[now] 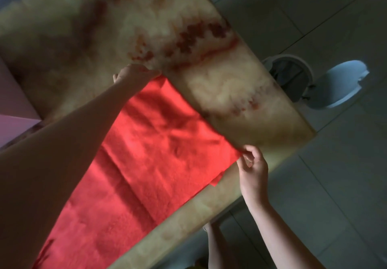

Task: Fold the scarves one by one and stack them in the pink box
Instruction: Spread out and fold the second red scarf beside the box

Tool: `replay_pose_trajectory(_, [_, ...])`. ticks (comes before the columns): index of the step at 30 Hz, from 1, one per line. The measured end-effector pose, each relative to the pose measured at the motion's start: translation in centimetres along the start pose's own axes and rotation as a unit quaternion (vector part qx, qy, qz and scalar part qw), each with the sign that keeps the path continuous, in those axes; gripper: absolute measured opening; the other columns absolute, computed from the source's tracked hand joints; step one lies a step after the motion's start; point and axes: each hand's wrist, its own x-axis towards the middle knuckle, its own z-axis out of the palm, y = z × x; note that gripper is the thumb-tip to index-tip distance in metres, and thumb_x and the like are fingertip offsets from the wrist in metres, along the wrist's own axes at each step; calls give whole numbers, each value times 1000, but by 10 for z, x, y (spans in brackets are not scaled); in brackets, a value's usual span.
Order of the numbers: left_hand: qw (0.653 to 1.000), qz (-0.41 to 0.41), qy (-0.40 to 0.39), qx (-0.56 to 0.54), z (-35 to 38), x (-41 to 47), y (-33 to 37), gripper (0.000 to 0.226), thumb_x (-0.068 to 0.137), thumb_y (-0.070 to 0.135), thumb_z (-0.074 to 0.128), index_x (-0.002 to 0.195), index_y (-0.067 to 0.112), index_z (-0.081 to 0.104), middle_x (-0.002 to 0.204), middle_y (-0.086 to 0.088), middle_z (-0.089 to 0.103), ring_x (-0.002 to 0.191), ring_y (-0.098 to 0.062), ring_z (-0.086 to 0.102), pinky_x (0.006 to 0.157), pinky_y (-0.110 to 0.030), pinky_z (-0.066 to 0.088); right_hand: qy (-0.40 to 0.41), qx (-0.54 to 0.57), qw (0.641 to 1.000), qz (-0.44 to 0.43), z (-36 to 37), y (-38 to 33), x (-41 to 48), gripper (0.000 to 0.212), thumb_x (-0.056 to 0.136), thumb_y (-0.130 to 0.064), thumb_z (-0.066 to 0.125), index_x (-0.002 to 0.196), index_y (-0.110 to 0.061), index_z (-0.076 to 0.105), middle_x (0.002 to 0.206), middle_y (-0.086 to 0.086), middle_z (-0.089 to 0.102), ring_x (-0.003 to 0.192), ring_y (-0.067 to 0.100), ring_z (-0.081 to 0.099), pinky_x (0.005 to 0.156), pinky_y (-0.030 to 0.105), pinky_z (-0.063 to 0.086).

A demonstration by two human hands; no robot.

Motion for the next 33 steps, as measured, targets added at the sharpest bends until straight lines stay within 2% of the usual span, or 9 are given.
replay_pose_trajectory(3, [997, -1, -37, -67, 1, 4, 10, 59, 75, 62, 61, 93, 7, 68, 93, -19, 66, 108, -37, 58, 85, -36, 47, 32, -77, 995, -56, -8, 1, 4, 21, 86, 0, 59, 93, -20, 60, 86, 2, 70, 82, 20, 68, 72, 39, 54])
replay_pose_trajectory(5, [998, 15, -21, -57, 2, 2, 15, 49, 83, 48, 64, 86, -1, 68, 68, -13, 61, 92, -40, 61, 64, -30, 41, 73, -146, 977, -138, -15, 0, 8, 11, 86, -7, 58, 93, -14, 63, 83, 4, 70, 75, 15, 65, 66, 28, 48])
replay_pose_trajectory(10, [981, 54, 41, -183, -1, 8, 19, 24, 94, 27, 54, 106, 9, 64, 66, 2, 49, 48, -5, 36, 39, -17, 27, 127, -245, 904, -327, -30, -3, 18, 10, 84, -7, 54, 90, -8, 63, 83, 6, 62, 72, 17, 51, 66, 29, 42])
replay_pose_trajectory(14, [966, 12, -6, -258, -12, 11, 20, 19, 84, 32, 60, 73, 18, 67, 57, 1, 53, 40, -7, 40, 42, -20, 23, 125, -140, 960, -207, -22, -11, 15, 11, 83, -3, 57, 91, -10, 58, 87, 1, 57, 68, 11, 49, 63, 12, 40])
replay_pose_trajectory(17, [953, -46, -36, -296, -13, 20, 24, 37, 52, 51, 71, 65, 18, 63, 65, -1, 57, 58, -18, 50, 55, -26, 34, 58, 6, 998, -1, -10, -18, 16, 25, 84, -24, 70, 98, -15, 51, 79, 3, 61, 64, 10, 57, 62, 20, 45])
replay_pose_trajectory(20, [967, -44, -66, -244, -11, 15, 42, 41, 69, 55, 72, 70, 20, 51, 63, 1, 43, 39, -4, 48, 40, -15, 34, -16, 96, 986, 137, -5, -28, 27, 28, 89, -36, 61, 95, -9, 59, 70, 10, 67, 51, 7, 61, 47, 16, 42])
replay_pose_trajectory(22, [986, -34, -47, -155, -6, 16, 52, 36, 83, 47, 65, 74, 18, 46, 61, 0, 36, 21, -2, 34, 25, -14, 20, -49, 104, 981, 154, -5, -31, 34, 30, 92, -35, 57, 86, -6, 64, 69, 14, 68, 51, 9, 63, 43, 11, 40])
replay_pose_trajectory(26, [995, 1, -41, -87, 2, 23, 56, 29, 83, 38, 68, 88, 11, 59, 64, 1, 40, 34, -8, 40, 23, -13, 20, -4, 59, 982, 178, -6, -26, 41, 41, 90, -37, 62, 65, -4, 60, 58, 8, 60, 51, 11, 60, 49, 15, 39])
replay_pose_trajectory(33, [996, 10, -27, -89, 5, 35, 43, 17, 83, 27, 70, 74, 16, 60, 26, 17, 40, 23, 1, 36, 29, -10, 24, 54, 163, 946, 277, -3, -35, 45, 27, 85, -37, 68, 97, -13, 64, 72, -3, 59, 59, 13, 62, 43, 8, 35])
